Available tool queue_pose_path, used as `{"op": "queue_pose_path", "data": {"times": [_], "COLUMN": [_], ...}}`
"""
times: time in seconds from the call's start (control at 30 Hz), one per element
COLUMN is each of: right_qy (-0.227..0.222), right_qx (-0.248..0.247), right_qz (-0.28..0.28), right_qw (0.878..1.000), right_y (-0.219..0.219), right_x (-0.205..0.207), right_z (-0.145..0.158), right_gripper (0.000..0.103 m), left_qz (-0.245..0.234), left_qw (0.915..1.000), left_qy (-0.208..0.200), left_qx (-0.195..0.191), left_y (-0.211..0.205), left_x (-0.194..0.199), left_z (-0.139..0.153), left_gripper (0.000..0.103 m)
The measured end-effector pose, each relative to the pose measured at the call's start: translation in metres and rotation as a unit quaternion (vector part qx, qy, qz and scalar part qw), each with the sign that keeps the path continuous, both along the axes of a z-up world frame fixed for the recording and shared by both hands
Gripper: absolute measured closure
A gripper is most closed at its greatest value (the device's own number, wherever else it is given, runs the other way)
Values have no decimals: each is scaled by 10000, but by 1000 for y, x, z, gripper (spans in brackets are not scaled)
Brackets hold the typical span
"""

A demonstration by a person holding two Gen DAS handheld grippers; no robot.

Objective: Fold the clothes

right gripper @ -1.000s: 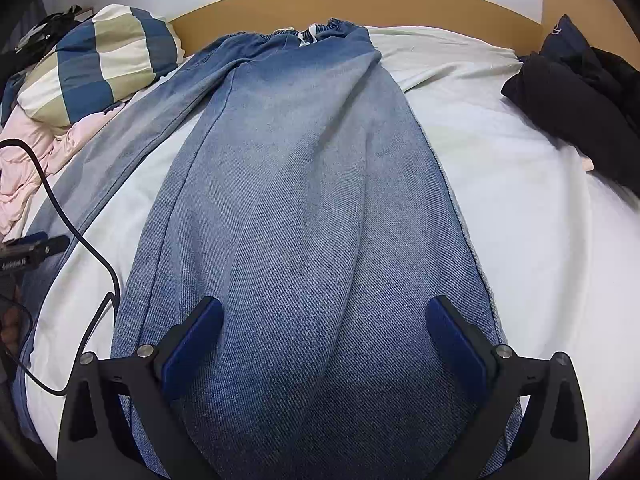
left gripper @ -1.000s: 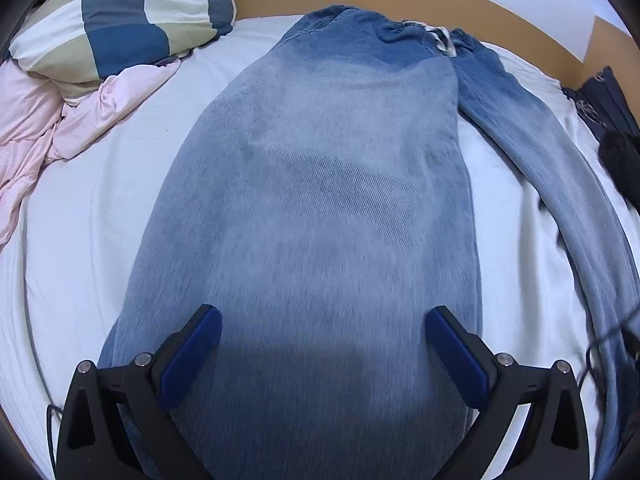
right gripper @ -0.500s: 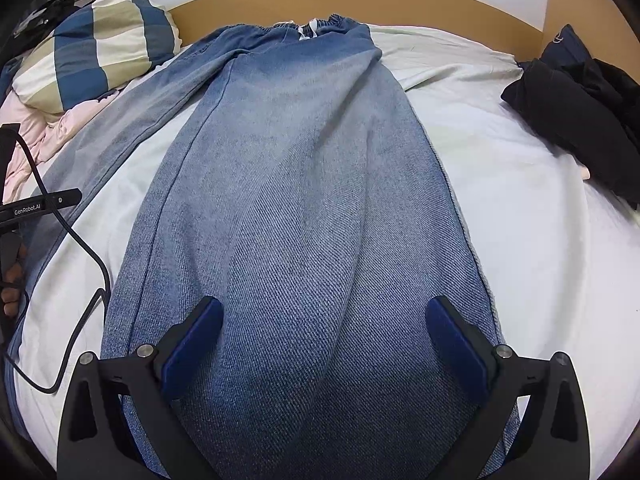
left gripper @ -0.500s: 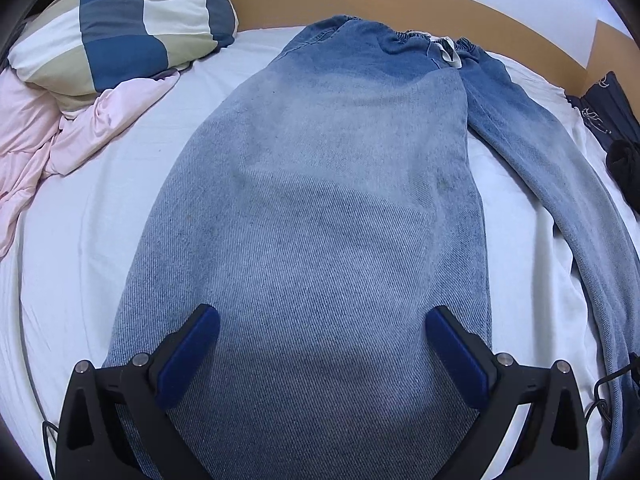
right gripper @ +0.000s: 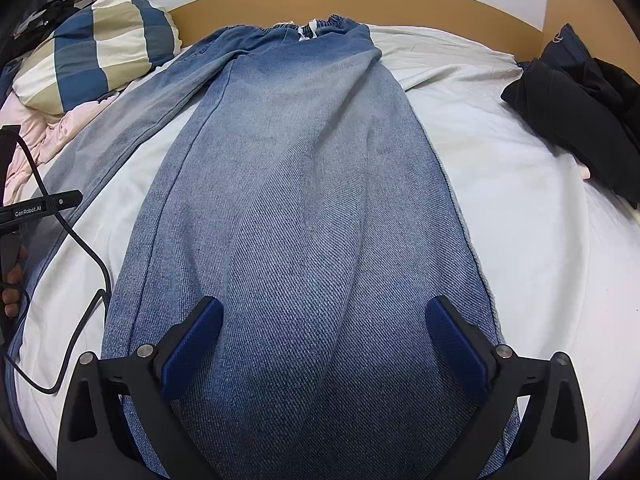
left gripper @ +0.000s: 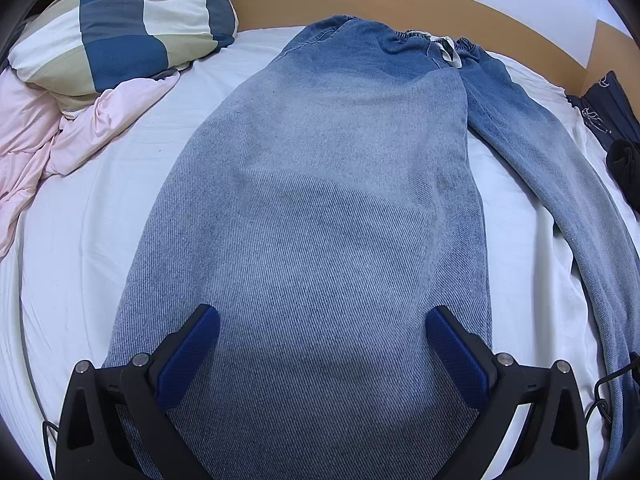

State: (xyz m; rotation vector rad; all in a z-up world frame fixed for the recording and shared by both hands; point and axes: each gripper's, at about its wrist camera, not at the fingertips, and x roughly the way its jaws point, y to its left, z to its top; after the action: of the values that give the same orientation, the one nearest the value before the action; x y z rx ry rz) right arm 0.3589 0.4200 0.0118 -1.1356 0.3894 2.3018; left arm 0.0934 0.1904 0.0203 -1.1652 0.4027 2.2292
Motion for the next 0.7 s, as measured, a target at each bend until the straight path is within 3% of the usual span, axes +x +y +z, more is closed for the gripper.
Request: {"op": "queue_pose_path", "data": {"times": [0.7], "right_qy": [-91], "right_qx": [19], "right_qz": [-22], "right_qw": [10000], "right_y": [-3], "right_x": [-4], "right_z": [1], "right_gripper": [0], "left_qz": [0], "left_qw": [10000], "left_qy": [-23], "left_qx": [-20], "left_y": [-1], "left_x": [3], "left_z": [1], "left_gripper": [0]}}
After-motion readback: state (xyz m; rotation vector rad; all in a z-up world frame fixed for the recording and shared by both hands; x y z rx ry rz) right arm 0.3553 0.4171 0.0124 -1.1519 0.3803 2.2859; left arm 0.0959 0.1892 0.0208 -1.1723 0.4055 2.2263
